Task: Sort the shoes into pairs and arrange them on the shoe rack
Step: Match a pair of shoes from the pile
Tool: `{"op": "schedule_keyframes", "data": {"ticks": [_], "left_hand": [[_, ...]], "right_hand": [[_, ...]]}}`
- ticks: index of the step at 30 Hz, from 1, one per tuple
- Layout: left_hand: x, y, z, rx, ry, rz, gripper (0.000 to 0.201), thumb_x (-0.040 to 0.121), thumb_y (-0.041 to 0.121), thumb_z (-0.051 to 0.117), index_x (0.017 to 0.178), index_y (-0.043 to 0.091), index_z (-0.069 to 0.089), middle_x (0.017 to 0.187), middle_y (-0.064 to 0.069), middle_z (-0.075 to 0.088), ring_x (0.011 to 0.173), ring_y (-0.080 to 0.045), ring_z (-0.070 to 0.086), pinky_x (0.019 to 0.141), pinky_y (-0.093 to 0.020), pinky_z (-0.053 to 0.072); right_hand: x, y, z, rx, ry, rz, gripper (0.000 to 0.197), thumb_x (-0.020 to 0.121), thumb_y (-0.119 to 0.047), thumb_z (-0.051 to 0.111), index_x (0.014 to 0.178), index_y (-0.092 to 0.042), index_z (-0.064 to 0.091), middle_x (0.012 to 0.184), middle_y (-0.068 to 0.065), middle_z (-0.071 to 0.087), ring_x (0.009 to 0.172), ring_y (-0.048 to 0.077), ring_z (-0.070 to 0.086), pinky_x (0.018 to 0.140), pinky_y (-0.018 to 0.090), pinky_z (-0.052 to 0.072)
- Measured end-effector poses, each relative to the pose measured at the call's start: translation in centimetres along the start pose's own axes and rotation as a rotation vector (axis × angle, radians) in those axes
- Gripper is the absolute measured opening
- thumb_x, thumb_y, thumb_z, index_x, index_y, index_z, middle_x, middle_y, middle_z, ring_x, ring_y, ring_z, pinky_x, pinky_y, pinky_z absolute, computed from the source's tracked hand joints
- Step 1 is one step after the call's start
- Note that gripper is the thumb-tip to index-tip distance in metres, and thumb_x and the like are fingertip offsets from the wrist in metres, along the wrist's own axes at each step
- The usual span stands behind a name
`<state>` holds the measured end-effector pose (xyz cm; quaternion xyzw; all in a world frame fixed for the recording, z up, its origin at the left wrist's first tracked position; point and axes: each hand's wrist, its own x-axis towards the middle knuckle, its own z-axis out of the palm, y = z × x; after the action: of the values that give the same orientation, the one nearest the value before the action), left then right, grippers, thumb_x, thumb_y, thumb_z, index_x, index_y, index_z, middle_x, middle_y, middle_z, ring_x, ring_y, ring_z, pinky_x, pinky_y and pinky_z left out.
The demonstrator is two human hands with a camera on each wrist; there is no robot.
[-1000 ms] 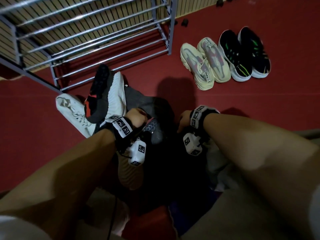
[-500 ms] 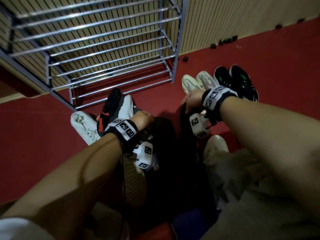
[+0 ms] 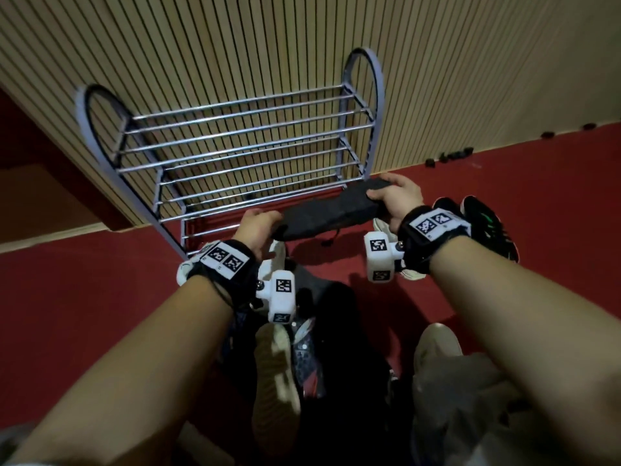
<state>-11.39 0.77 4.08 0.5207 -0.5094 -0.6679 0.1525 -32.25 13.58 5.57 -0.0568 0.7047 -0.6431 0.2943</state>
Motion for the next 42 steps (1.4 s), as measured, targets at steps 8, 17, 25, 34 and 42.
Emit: {"op": "schedule_keyframes", "data": {"ticks": [8, 17, 25, 34, 42], "left_hand": [[1.3, -0.8, -0.2, -0.556, 0.002, -0.047, 0.007, 0.086, 0.009, 0.046, 0.080, 0.008, 0.044, 0.087, -0.011, 0.048, 0.082, -0.025, 0.051, 0.078, -0.034, 0.056], [1.9, -1.3, 1.0, -0.345, -0.131, -0.025, 0.024, 0.084, 0.004, 0.054, 0.106, 0.010, 0.059, 0.086, -0.003, 0.059, 0.082, -0.017, 0.058, 0.070, -0.032, 0.052], [1.9, -0.2, 1.5, -0.344, -0.234, 0.147, 0.028, 0.091, 0.022, 0.065, 0.118, 0.022, 0.061, 0.109, 0.002, 0.073, 0.102, -0.019, 0.068, 0.086, -0.039, 0.055], [1.9, 0.3, 1.8, -0.224, -0.060, 0.191, 0.027, 0.087, 0.012, 0.069, 0.112, 0.010, 0.058, 0.109, -0.008, 0.071, 0.105, -0.030, 0.067, 0.090, -0.048, 0.055], [1.3, -0.5, 2.4, 0.026, -0.119, 0.204, 0.037, 0.091, 0.029, 0.066, 0.122, 0.012, 0.060, 0.110, -0.009, 0.071, 0.092, -0.024, 0.070, 0.079, -0.038, 0.058]], "right_hand": [[-0.2, 0.8, 1.0, 0.124, -0.078, 0.268, 0.039, 0.089, -0.003, 0.063, 0.128, -0.010, 0.056, 0.113, 0.013, 0.060, 0.100, 0.033, 0.063, 0.058, 0.034, 0.054], [-0.4, 2.4, 1.6, 0.193, -0.263, 0.620, 0.013, 0.093, -0.012, 0.059, 0.102, -0.003, 0.056, 0.101, 0.013, 0.061, 0.073, 0.026, 0.061, 0.060, 0.034, 0.060], [-2.1, 3.4, 2.9, 0.100, -0.591, 0.633, 0.035, 0.101, -0.024, 0.037, 0.084, -0.004, 0.059, 0.062, 0.012, 0.065, 0.045, 0.026, 0.063, 0.047, 0.036, 0.057], [0.0, 3.9, 3.0, -0.123, -0.573, 0.278, 0.038, 0.094, -0.048, 0.051, 0.114, -0.020, 0.065, 0.106, 0.002, 0.071, 0.088, 0.022, 0.069, 0.089, 0.041, 0.054], [-0.7, 4.6, 3.1, -0.341, -0.594, 0.135, 0.030, 0.085, -0.018, 0.070, 0.114, -0.015, 0.063, 0.108, 0.003, 0.072, 0.098, 0.020, 0.068, 0.083, 0.038, 0.056]]}}
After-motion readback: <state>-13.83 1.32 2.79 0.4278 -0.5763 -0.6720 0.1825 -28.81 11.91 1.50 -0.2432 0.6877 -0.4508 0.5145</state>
